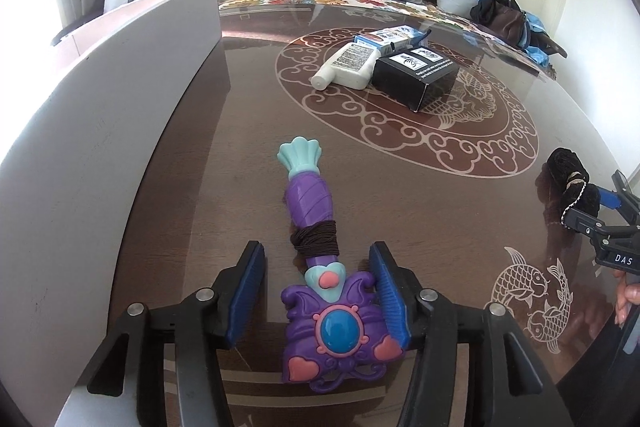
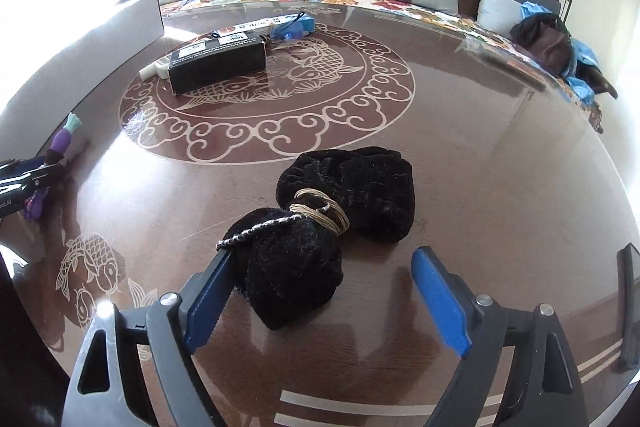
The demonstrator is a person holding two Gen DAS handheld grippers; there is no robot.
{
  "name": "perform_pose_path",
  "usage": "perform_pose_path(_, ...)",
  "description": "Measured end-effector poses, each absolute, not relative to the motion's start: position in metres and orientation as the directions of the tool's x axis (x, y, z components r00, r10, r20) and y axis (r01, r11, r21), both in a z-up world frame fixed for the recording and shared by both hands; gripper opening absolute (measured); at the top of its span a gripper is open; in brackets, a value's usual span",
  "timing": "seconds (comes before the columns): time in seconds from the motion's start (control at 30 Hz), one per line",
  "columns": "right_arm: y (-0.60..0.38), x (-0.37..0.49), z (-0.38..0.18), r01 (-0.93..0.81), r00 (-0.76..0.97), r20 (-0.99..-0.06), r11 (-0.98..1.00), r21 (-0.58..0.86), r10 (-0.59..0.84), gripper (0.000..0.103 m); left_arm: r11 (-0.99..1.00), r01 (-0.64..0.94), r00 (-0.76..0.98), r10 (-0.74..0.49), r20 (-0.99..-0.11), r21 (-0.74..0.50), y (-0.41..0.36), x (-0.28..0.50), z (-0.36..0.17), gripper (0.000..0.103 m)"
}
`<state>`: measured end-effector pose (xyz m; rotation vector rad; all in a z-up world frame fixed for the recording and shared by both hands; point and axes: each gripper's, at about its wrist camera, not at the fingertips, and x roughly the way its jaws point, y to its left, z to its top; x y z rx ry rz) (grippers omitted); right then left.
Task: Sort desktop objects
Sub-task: 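Lift the wand and pouch and carry both toward the white box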
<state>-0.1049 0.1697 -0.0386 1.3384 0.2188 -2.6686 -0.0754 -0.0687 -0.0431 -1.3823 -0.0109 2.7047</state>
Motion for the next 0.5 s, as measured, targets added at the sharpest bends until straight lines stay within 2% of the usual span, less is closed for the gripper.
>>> perform_pose_path(0.13,0.167,-0.112,-0.041,0.172,-0.584,-0.81,-0.984,-0.048,-0.063,0.096,-0.995,-0.082,-0.586,0.093,-0.805,-0.055,-0.074,-0.073,-0.044,0.063)
perform_pose_path(0.2,0.174,-0.111,-0.045,0.142,-0.587,-0.807,-0.99,-0.013,-0.074,0.101,-0.995,-0.097,-0.591,0.071,-0.804,-0.017,-0.07,-0.071,-0.046,0.064)
perform_pose_path(0.27,0.177,-0.111,-0.047,0.119,-0.588,-0.805,-0.993,0.004,-0.073,0.102,-0.995,-0.099,-0.6,0.048,-0.799,0.015,-0.066,-0.07,-0.047,0.069)
perform_pose_path(0.37,0.175,-0.111,-0.047,0.125,-0.587,-0.806,-0.992,-0.002,-0.072,0.103,-0.996,-0.084,-0.604,0.059,-0.795,-0.009,-0.07,-0.072,-0.049,0.079)
perform_pose_path(0.5,0.175,-0.112,-0.047,0.125,-0.587,-0.806,-0.992,-0.003,-0.072,0.103,-0.999,-0.052,-0.61,0.033,-0.792,-0.002,-0.072,-0.075,-0.053,0.097)
